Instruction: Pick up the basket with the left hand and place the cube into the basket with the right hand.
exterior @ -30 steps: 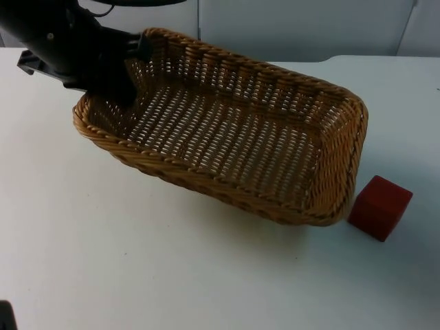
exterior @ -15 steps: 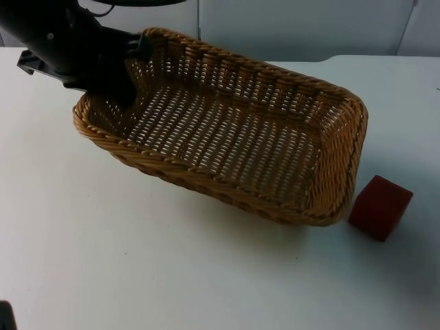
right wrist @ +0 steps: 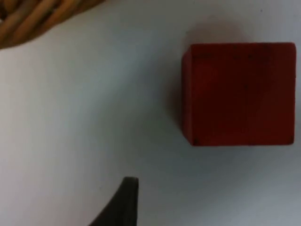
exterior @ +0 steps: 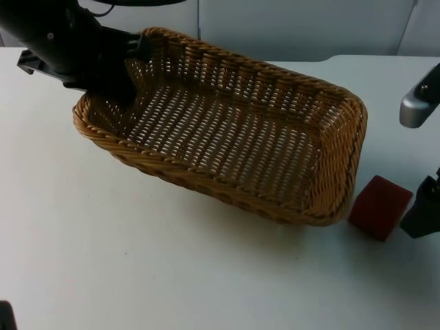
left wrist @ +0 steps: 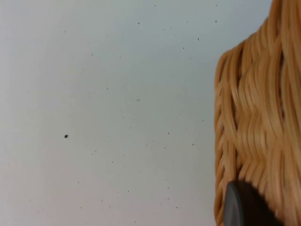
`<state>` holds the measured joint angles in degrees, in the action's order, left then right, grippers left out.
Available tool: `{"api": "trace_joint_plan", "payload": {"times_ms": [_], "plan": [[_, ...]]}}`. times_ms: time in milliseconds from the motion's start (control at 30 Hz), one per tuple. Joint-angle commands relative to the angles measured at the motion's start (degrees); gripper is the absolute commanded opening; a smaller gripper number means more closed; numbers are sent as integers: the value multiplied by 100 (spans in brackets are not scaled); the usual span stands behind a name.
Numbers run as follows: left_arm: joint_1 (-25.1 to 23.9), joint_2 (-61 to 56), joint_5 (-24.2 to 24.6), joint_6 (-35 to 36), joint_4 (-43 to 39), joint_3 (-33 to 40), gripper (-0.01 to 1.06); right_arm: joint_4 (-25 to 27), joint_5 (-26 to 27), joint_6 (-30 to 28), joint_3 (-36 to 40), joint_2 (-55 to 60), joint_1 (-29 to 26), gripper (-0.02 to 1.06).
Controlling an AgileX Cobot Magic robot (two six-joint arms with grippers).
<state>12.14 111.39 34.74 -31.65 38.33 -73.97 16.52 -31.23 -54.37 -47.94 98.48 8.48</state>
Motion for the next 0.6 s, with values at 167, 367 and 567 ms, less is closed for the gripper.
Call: {"api": "trace_joint_plan", "payload": {"times_ms": [167, 367, 567], "plan": [[11, -110, -44, 69, 179, -13, 0, 559, 514, -961, -43, 574, 41, 100], [11, -110, -44, 69, 179, -13, 0, 673, 878, -1120, -43, 850, 130, 100], [11, -110, -44, 69, 179, -13, 0, 804, 847, -1183, -226, 1182, 130, 63]]}}
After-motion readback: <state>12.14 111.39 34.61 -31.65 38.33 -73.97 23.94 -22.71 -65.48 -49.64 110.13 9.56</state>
